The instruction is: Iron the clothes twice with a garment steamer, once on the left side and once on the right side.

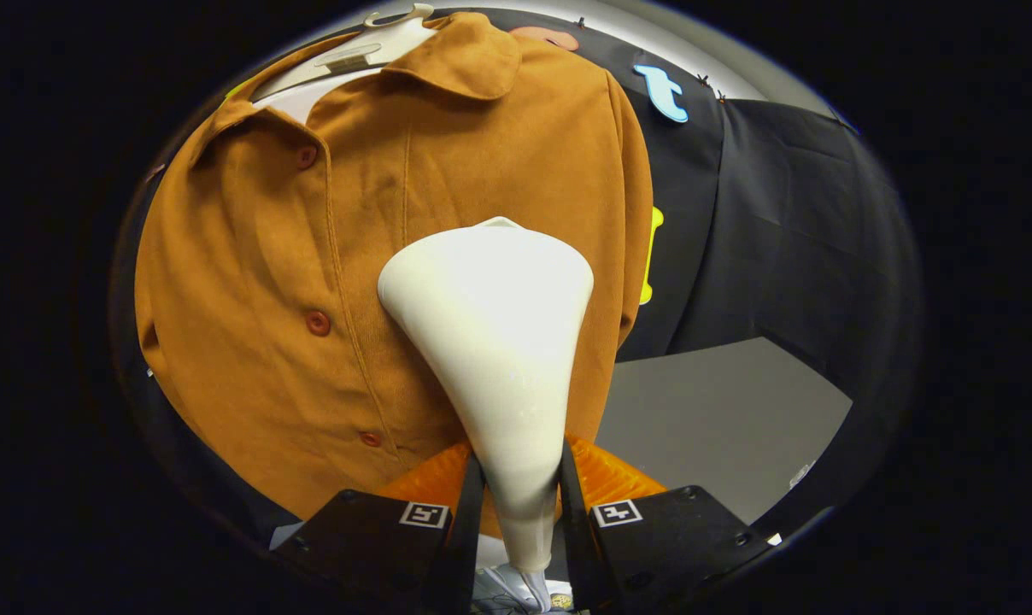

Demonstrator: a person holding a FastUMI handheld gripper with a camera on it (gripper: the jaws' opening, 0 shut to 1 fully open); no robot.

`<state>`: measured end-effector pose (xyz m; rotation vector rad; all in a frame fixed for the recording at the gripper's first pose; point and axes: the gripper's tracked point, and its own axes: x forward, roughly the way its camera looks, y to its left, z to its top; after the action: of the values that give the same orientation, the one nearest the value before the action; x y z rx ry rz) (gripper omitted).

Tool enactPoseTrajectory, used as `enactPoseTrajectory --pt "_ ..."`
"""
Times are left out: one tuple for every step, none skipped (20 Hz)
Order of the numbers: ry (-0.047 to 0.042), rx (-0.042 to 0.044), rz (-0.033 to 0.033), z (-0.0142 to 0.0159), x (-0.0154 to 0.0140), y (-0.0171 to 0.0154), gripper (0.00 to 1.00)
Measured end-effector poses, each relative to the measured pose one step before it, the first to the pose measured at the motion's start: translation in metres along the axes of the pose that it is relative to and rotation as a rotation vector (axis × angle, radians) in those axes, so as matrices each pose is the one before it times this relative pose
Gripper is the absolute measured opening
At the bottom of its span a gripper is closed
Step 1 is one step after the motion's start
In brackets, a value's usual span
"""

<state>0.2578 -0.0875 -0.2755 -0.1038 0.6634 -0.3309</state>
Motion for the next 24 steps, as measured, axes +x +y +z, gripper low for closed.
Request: enactPoseTrajectory --pt "0.01884 0.00555 0.00186 -0.00774 0.00292 -0.00077 0.47" --pt "0.01686 0.00862 0.00425 -0.00784 0.00184 0.00029 0.47" --pt "0.01944 0.00874 0.0029 -0.00744 0.00113 0.00071 0.47" --pt "0.02076 0.00634 0.00176 -0.00644 0.00273 -0.00007 0.46" --pt "0.01932 0.00596 0.00193 -0.0051 0.00365 0.00037 0.47" --pt "0.01606 0.00444 0.00178 -0.00482 0.00339 -0.00154 0.47" --pt "0.01513 0.00319 0.00035 -0.00488 0.0037 -0.00087 0.47" --pt "0.01286 0.00125 0.00074 -0.00417 0.00172 -0.00062 0.47" --pt "0.01412 0.00401 0.00167 -0.00653 0.00365 -0.00175 0.47" --pt "0.01401 0.00617 0.00037 -0.00487 0.00408 -0.00143 0.47" --pt "0.01289 0.00534 -0.00069 -0.00219 -0.00127 0.00071 0.47" --pt "0.0135 0.00273 -0.00147 -0.00446 0.00167 -0.00151 0.47" --pt "0.01065 -0.00037 -0.0002 -0.00382 0.00188 -0.00128 0.47" --pt "0.01052 -0.00175 -0.00041 -0.00465 0.00285 -0.00197 0.47" --pt "0.01017 -0.00208 0.00048 -0.00454 0.00222 -0.00149 0.47" --pt "0.01086 -0.00171 0.00037 -0.00452 0.00161 -0.00093 0.47" --pt "0.01164 -0.00174 0.00062 -0.00562 0.00229 -0.00088 0.47" --pt "0.01268 -0.00094 0.00045 -0.00459 0.00283 -0.00064 0.47" --pt "0.01308 0.00083 0.00058 -0.00515 0.00201 -0.00073 0.47" --pt "0.01306 0.00074 -0.00002 -0.00572 0.0015 -0.00187 0.47" --pt "0.01245 0.00087 -0.00034 -0.00605 0.0019 -0.00107 0.47" --pt "0.01284 0.00221 0.00021 -0.00445 0.00195 -0.00021 0.47" --pt "0.01263 0.00206 -0.00033 -0.00434 0.00063 -0.00113 0.47" --pt "0.00736 0.0033 -0.00052 -0.00253 -0.00221 -0.00051 0.47"
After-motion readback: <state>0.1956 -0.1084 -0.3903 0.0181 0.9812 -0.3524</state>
